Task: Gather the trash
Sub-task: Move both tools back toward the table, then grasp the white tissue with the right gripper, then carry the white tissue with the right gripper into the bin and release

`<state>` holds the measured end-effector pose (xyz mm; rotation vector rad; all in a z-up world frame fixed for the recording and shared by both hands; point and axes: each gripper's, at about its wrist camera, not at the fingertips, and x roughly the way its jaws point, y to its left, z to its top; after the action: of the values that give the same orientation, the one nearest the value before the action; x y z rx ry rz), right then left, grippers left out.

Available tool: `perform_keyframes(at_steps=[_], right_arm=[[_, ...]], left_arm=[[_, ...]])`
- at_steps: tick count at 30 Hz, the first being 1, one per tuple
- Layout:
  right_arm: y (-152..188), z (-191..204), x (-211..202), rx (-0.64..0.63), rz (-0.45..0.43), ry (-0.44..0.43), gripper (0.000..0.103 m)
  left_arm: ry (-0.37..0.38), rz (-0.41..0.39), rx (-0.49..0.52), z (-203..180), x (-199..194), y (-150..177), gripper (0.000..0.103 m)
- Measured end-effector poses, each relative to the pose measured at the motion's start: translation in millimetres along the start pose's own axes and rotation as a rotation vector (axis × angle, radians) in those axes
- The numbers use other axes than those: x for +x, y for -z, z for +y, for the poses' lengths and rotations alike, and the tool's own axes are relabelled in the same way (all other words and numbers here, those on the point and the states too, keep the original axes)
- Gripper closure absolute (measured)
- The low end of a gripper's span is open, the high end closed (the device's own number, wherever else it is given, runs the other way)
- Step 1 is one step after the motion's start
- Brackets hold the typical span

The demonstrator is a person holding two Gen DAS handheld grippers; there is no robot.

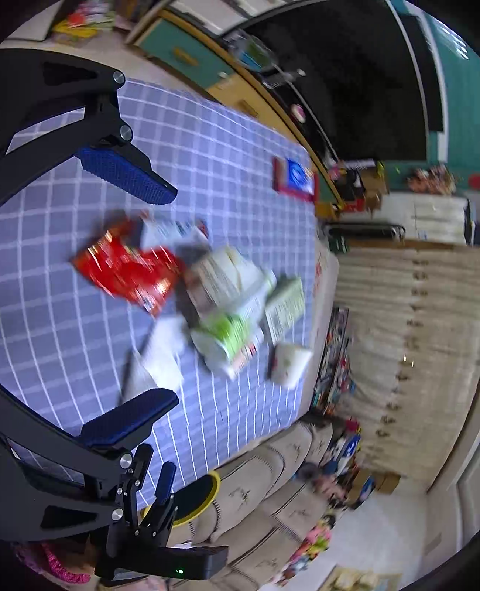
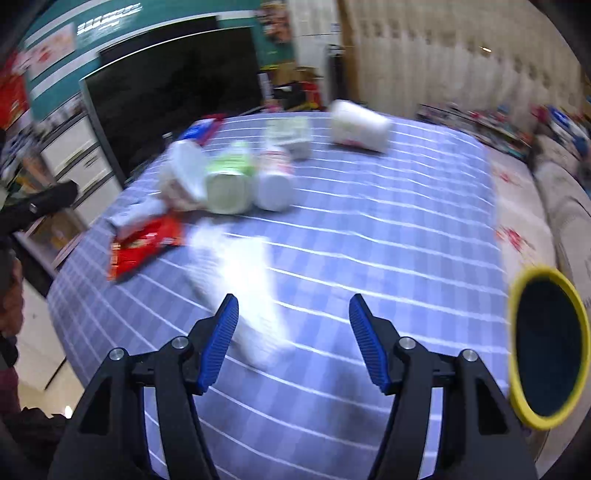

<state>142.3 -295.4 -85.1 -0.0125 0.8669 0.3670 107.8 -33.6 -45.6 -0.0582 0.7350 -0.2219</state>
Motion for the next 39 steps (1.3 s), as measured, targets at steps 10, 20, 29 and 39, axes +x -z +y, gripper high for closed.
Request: perform_keyframes(at_steps=[10, 20, 29, 39], right_arm=[[-16, 28, 46, -0.064, 0.1, -0.001, 0.044], [-15, 34, 63, -0.092, 0.134, 0.016, 0.052], [-8, 41, 52, -0.093, 0.112, -0.032, 0.093], [-12, 8, -1, -0.002, -0.007, 0.021, 0.093]], left_arm=[[0.035, 0.014, -0.032, 17, 3, 14, 0.005], [0.053, 0.032, -0.046, 13, 12, 16, 0.005], [0.056, 0.051, -0.052, 12, 21, 20, 0.005], [0.058, 0.054, -0.035, 7, 23, 22, 0.005]])
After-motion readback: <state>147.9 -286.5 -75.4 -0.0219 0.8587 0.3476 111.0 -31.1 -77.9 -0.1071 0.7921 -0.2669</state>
